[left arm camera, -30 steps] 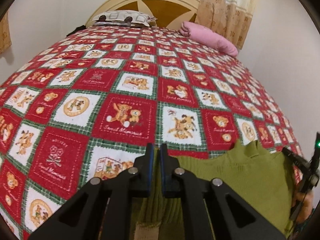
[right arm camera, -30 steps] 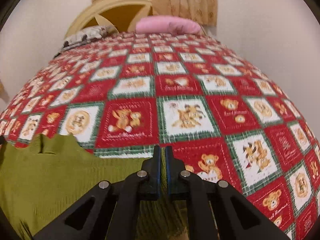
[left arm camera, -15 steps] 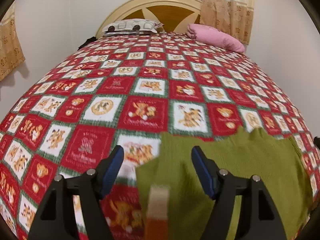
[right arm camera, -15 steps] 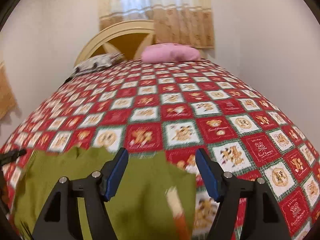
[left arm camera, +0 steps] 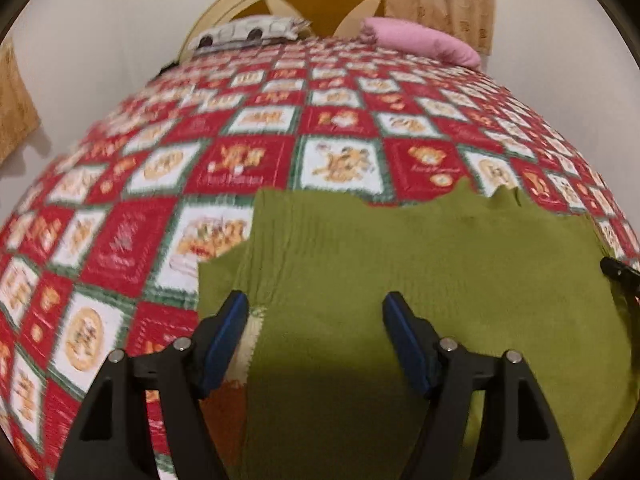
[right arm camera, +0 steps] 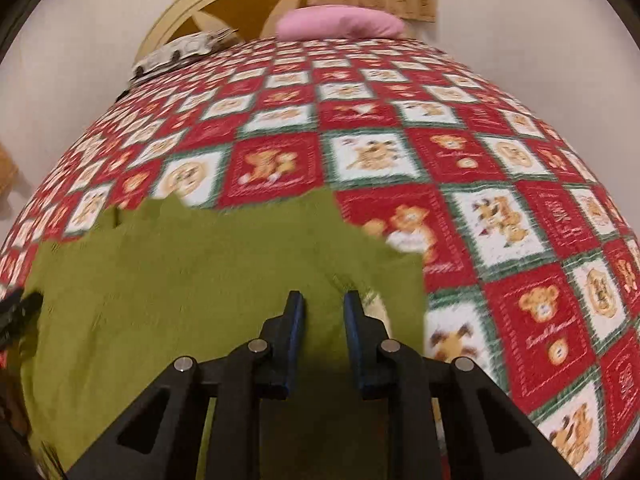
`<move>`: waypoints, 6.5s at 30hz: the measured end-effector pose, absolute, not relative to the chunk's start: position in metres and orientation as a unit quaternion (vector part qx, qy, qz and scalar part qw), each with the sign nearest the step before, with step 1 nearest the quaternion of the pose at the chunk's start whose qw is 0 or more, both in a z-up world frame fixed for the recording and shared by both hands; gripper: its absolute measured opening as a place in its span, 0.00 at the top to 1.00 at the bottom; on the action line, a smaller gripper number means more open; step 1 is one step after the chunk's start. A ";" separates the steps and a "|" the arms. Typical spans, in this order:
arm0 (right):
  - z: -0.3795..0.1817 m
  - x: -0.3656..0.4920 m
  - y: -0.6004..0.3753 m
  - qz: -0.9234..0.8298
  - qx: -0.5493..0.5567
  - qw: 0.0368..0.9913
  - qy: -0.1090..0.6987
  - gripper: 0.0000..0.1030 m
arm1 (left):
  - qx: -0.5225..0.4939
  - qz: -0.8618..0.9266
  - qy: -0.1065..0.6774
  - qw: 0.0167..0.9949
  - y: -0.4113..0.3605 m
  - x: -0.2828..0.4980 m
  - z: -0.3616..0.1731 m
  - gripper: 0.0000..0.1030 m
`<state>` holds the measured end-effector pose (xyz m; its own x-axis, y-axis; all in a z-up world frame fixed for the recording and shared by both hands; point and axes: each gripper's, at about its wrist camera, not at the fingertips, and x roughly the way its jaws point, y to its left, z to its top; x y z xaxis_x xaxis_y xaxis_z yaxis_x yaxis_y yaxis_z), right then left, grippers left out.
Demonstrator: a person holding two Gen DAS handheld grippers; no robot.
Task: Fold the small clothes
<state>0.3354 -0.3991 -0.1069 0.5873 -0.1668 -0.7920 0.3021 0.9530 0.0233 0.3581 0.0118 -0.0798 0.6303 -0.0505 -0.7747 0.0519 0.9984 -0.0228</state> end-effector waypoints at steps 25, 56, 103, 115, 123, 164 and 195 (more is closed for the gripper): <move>-0.068 0.254 -0.274 -0.015 0.032 0.928 0.370 0.80 | -0.138 -0.042 0.386 0.911 0.096 0.245 -0.057 0.11; -0.112 0.251 -0.279 0.028 0.125 0.916 0.380 0.80 | -0.143 -0.057 0.404 0.902 0.069 0.258 -0.091 0.09; -0.116 0.247 -0.285 0.044 0.153 0.913 0.375 0.79 | -0.145 -0.073 0.414 0.896 0.064 0.265 -0.093 0.00; -0.107 0.252 -0.275 0.029 0.122 0.912 0.390 0.79 | -0.201 -0.100 0.405 0.886 0.072 0.273 -0.093 0.47; -0.079 0.281 -0.237 0.044 0.097 0.920 0.376 0.80 | -0.223 -0.109 0.401 0.882 0.066 0.278 -0.092 0.26; -0.116 0.290 -0.239 0.051 0.112 0.908 0.400 0.79 | -0.026 -0.076 0.360 0.930 -0.035 0.269 -0.042 0.85; -0.108 0.422 -0.194 0.288 0.159 0.796 0.508 0.38 | 0.015 -0.083 0.356 0.931 -0.055 0.272 -0.055 0.85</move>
